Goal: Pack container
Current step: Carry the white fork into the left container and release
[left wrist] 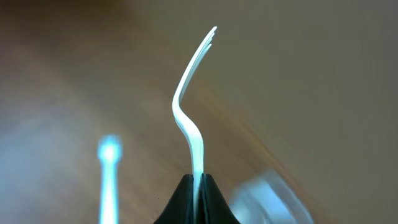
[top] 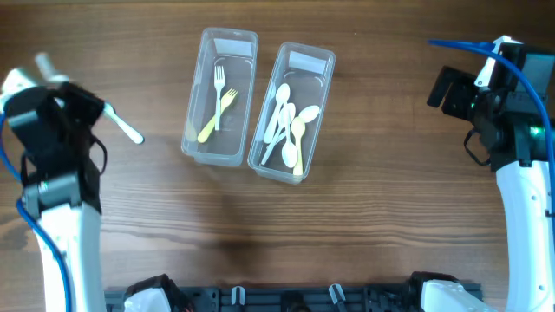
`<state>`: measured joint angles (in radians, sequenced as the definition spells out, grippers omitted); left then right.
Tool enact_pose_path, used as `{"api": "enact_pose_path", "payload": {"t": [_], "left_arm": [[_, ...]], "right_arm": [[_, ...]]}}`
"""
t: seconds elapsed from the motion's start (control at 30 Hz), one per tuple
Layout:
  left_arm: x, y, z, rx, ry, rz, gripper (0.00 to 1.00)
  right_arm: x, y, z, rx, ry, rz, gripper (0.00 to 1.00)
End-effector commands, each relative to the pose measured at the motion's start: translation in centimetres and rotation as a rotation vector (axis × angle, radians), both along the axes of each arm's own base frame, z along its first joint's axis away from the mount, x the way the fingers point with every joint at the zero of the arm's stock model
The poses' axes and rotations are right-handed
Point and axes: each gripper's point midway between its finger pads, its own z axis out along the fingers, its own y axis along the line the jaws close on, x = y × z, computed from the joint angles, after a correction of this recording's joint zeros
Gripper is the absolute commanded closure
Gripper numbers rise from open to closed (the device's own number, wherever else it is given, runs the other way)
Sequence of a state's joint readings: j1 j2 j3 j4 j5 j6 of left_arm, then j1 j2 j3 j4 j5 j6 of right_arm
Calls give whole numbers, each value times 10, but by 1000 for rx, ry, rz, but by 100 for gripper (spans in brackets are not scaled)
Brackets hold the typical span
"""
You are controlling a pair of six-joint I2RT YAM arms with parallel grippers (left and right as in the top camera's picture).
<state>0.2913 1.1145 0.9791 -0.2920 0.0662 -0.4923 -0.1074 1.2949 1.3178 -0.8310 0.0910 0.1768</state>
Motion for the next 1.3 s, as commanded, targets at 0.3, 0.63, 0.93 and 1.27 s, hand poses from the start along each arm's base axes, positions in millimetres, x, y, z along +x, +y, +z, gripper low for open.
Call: {"api": "enact_pose_path", "payload": {"t": [0.3, 0.63, 0.93, 1.27], "left_arm": [[25, -182, -137, 268, 305, -928, 96], [37, -171, -102, 375, 214, -829, 26], [-124, -32, -68, 358, 594, -75, 2], [-148, 33, -130, 63, 841, 203, 0]], "right_arm": [[0, -2, 3, -25, -4, 2, 0], [0, -2, 3, -25, -4, 2, 0], [0, -2, 3, -25, -4, 2, 0], [0, -2, 3, -25, -4, 2, 0]]}}
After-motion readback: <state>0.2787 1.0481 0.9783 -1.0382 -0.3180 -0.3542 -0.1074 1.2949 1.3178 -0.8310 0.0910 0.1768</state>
